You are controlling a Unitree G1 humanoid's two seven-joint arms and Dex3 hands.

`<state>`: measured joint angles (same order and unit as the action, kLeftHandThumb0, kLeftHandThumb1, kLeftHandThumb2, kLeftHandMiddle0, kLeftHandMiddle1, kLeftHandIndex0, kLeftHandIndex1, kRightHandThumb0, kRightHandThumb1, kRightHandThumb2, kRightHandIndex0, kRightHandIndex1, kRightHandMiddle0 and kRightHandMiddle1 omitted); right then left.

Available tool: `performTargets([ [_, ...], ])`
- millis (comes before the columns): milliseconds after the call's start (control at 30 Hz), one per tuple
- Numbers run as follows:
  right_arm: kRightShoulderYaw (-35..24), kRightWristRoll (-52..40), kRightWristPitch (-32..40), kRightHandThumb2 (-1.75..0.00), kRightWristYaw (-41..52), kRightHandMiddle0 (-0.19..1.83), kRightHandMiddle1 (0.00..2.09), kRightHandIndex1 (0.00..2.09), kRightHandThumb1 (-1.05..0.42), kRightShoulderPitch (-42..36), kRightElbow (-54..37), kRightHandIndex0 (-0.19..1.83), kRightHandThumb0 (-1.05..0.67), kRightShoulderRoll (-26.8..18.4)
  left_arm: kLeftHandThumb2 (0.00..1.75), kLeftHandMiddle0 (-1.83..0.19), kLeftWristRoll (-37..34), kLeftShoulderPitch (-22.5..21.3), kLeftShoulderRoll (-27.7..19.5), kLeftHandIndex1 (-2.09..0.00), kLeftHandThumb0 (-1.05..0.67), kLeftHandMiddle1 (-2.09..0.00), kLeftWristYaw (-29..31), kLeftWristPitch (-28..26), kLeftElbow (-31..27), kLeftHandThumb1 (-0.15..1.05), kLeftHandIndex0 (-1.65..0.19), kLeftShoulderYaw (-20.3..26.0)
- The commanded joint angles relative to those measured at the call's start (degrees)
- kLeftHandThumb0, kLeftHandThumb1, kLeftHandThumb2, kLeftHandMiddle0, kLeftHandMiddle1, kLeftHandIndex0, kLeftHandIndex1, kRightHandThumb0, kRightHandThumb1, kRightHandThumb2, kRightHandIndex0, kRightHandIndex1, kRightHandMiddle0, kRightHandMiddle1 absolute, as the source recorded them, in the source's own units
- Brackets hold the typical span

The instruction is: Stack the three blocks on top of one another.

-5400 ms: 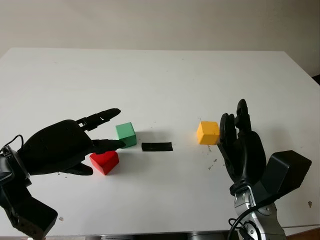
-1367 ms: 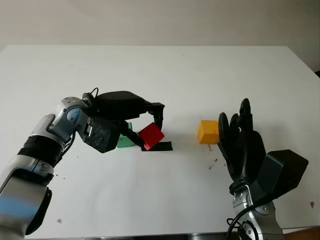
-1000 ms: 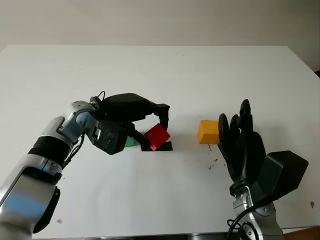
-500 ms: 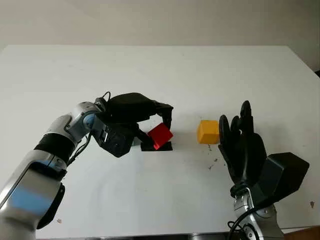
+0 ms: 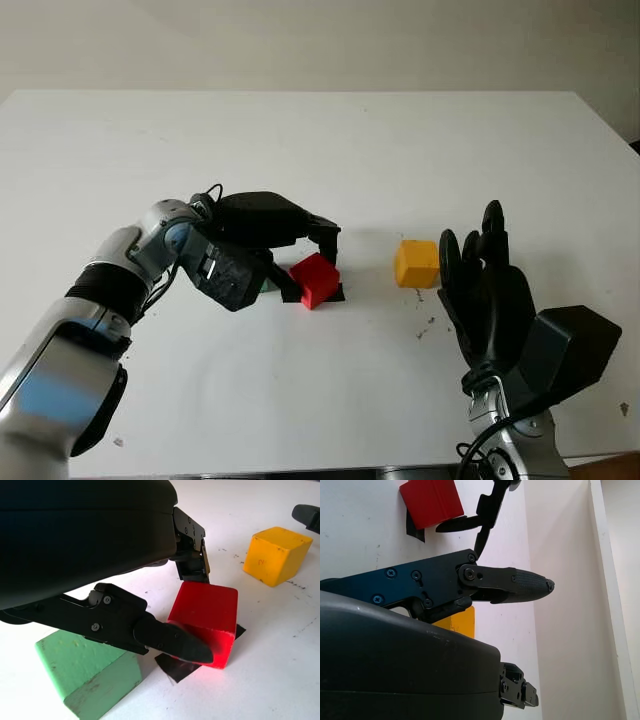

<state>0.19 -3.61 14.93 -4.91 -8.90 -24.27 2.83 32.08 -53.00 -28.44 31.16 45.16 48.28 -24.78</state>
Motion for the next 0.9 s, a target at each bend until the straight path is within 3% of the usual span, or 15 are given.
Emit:
performTargets([
  [0, -0.1, -0.1, 0.0, -0.43, 0.1, -0.16, 0.05, 0.0, -1.05, -0.1, -1.3, -0.19, -0.61, 0.1, 0.07, -0.12, -0.3, -1.3, -0.6, -0.93, -0.59, -0.05, 0.3, -0.1, -1.1, 1.05, -0.24, 0.0],
  [100, -0.1, 0.0, 0.0, -0.43, 0.2, -0.16, 0.05, 0.0, -1.05, -0.1, -1.3, -0.19, -0.61, 0.1, 0.06, -0.1, 0.1, -1.1, -1.0, -0.87, -0.59, -0.04, -0.6, 0.3, -1.4, 1.04, -0.2, 0.0],
  [167, -0.1, 0.1, 0.1, -0.43, 0.1, -0.16, 0.05, 0.0, -1.05, -0.1, -1.3, -0.19, -0.61, 0.2, 0.06, -0.07, 0.8, -1.0, -1.4, -0.72, -0.57, -0.04, -1.7, 0.6, -1.8, 1.04, -0.1, -0.1],
  [233, -0.1, -0.1, 0.0, -0.43, 0.2, -0.16, 0.05, 0.0, -1.05, -0.2, -1.3, -0.19, -0.61, 0.2, 0.05, -0.02, 1.4, -0.9, -1.5, -0.31, -0.56, -0.05, -2.8, 0.6, -2.1, 1.03, -0.11, -0.1],
  [267, -0.2, -0.1, 0.0, -0.43, 0.3, -0.16, 0.05, 0.0, -1.05, -0.3, -1.3, -0.19, -0.61, 0.2, 0.05, 0.0, 1.5, -0.8, -1.6, -0.21, -0.56, -0.04, -3.1, 0.6, -2.2, 1.03, -0.1, -0.1],
  [367, -0.2, -0.1, 0.3, -0.42, 0.2, -0.16, 0.06, 0.0, -1.05, -0.4, -1.6, -0.19, -0.61, 0.2, 0.05, 0.06, 0.7, -0.8, -1.6, -0.08, -0.6, -0.03, -2.6, 0.1, -2.5, 1.01, -0.02, 0.2],
  [533, -0.6, -0.5, 0.2, -0.39, 0.5, -0.16, 0.05, 0.0, -1.05, -0.2, -1.7, -0.19, -0.63, -0.1, 0.04, 0.15, -2.1, -1.0, -2.7, -0.03, -0.6, -0.04, -0.4, -1.7, -4.7, 0.95, 0.15, 1.7],
  [667, -1.1, 1.3, -0.6, -0.33, 1.2, -0.15, 0.06, 0.01, -1.05, 0.3, -1.7, -0.19, -0.63, -2.1, 0.04, 0.18, -9.4, -0.3, -3.8, 0.0, -0.77, -0.03, 4.2, -6.0, -7.6, 0.93, 0.19, 5.2],
  [767, -2.5, 2.1, -0.1, -0.24, 1.9, -0.1, 0.07, 0.03, -1.05, 1.6, -2.2, -0.17, -0.65, -4.0, 0.06, 0.19, -19.3, 1.5, -4.9, 0.0, -0.88, -0.02, 8.9, -8.2, -9.4, 0.95, 0.19, 10.0],
  [867, -4.4, 1.2, -1.1, -0.14, 4.0, -0.08, 0.07, 0.04, -1.05, 3.4, -1.7, -0.17, -0.62, -6.1, 0.06, 0.19, -29.4, 4.3, -5.3, 0.0, -0.87, 0.0, 13.4, -13.1, -12.0, 0.96, 0.19, 15.1],
])
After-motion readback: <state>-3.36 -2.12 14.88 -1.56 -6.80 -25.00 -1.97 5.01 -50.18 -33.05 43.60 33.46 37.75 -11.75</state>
